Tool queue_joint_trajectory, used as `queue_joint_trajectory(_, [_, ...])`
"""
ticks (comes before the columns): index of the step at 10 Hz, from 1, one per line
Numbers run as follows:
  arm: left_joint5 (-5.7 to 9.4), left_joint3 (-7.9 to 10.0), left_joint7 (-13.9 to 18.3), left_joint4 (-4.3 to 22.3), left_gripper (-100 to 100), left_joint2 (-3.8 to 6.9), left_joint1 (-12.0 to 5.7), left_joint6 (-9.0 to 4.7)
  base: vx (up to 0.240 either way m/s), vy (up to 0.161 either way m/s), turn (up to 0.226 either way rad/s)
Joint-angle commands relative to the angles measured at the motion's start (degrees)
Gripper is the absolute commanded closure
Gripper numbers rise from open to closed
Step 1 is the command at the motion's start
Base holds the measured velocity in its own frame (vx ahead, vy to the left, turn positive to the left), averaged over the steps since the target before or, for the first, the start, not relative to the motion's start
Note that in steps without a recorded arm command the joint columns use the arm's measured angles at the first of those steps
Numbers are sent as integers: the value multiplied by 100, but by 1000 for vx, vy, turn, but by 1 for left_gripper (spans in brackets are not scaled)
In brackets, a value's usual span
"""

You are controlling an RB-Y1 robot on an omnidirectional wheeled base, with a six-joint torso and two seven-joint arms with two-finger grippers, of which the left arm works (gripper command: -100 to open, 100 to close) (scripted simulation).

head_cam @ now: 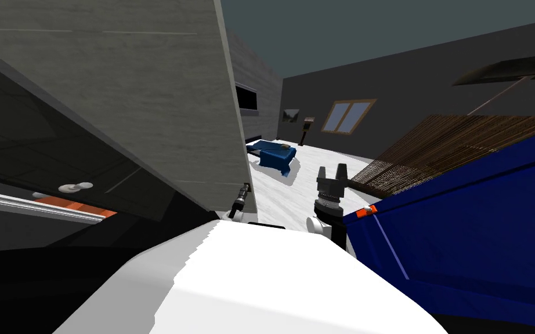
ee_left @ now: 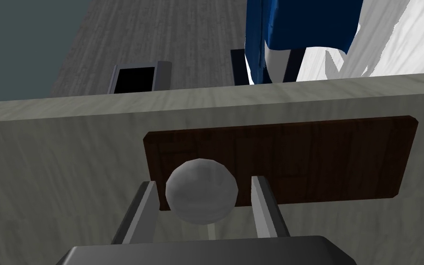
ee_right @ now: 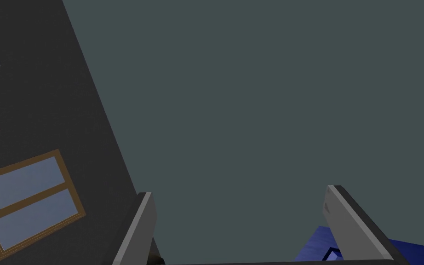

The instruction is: Push the door open

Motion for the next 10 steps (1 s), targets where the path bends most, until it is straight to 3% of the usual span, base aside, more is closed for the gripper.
queue_joint_trajectory(1, [0,1,0,0,100,2,0,4,-30,-1,-8])
queue_joint_trajectory(5, [0,1,0,0,100,2,0,4,-11,0,0])
queue_joint_trajectory(10, [165,281,-105,30,100,80,-21,58,160,-63,49])
